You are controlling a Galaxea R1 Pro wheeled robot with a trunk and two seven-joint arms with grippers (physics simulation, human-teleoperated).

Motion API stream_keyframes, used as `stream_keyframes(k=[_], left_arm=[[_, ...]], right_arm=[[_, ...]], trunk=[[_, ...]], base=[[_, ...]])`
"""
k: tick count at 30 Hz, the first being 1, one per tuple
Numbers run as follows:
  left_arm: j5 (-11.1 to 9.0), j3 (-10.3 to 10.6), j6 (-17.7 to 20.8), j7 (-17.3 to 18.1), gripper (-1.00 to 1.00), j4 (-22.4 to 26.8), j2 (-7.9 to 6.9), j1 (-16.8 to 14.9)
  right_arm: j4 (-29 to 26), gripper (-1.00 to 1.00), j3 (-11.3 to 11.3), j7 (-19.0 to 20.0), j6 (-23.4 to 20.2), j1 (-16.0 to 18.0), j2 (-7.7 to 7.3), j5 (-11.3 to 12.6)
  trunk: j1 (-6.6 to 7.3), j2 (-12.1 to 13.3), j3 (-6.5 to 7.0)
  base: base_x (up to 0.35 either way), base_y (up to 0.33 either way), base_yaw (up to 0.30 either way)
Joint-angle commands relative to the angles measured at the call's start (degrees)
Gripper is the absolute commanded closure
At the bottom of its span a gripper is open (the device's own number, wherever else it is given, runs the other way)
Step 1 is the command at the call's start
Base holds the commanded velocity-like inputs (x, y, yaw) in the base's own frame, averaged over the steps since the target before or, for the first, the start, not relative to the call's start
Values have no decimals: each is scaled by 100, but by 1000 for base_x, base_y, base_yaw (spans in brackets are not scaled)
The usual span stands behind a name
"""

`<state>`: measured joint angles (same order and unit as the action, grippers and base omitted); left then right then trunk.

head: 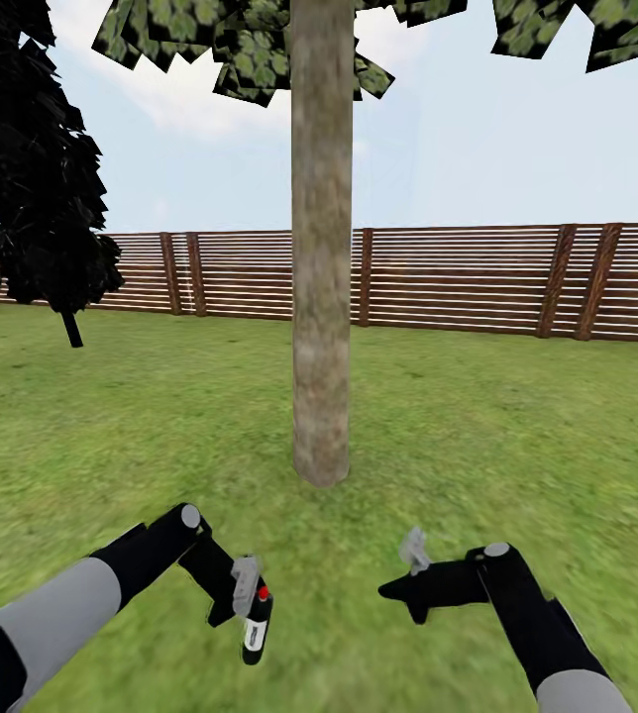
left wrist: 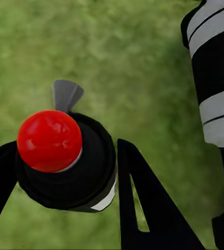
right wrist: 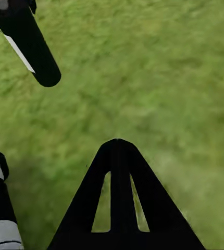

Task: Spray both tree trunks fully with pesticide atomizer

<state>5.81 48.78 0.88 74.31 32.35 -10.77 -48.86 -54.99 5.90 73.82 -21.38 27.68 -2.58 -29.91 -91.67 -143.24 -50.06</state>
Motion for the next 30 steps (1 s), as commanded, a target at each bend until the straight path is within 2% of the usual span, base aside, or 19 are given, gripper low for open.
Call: stream_keyframes(k=[1, 3, 7, 11, 12, 15, 18, 23, 26, 28, 30], left_arm=[[18, 1, 4, 29, 100, 1, 74, 0], [33, 1, 12, 50, 100, 3, 219, 0], [76, 13, 31, 67, 100, 1, 519, 0], [361, 83, 174, 75, 100, 0, 844, 0], [390, 86, 203, 75, 100, 0, 925, 0], [436, 68, 457, 56, 100, 0, 1025, 0], [453, 60, 744, -15, 100, 0, 1055, 0], [448, 46, 815, -552, 100, 7, 1068, 0], [447, 44, 880, -686, 100, 6, 1260, 0], [451, 38, 1179, -733, 100, 14, 1336, 0], [455, 39, 1275, -768, 100, 18, 1411, 0]], right_arm=[[-110, 100, -18, 85, 1, 0, 47, 0], [-256, 100, -32, 150, -5, 0, 134, 1], [-396, 100, -155, 174, -24, 0, 188, 1], [-591, 100, -233, 176, -44, 0, 198, 2], [-605, 100, -236, 176, -44, 0, 248, 2], [-615, 100, -241, 179, -46, 0, 391, 2], [-618, 100, -246, 179, -50, 0, 428, 3], [-618, 100, -247, 176, -51, 0, 436, 3], [-618, 100, -247, 176, -49, 0, 434, 3], [-618, 100, -247, 176, -49, 0, 434, 3], [-618, 100, -247, 176, -47, 0, 434, 3]], trunk=[[0, 0, 0], [0, 0, 0], [0, 0, 0], [0, 0, 0], [0, 0, 0], [0, 0, 0], [0, 0, 0], [0, 0, 0], [0, 0, 0], [0, 0, 0], [0, 0, 0]], base=[[0, 0, 0], [0, 0, 0], [0, 0, 0], [0, 0, 0], [0, 0, 0], [0, 0, 0], [0, 0, 0], [0, 0, 0], [0, 0, 0], [0, 0, 0], [0, 0, 0]])
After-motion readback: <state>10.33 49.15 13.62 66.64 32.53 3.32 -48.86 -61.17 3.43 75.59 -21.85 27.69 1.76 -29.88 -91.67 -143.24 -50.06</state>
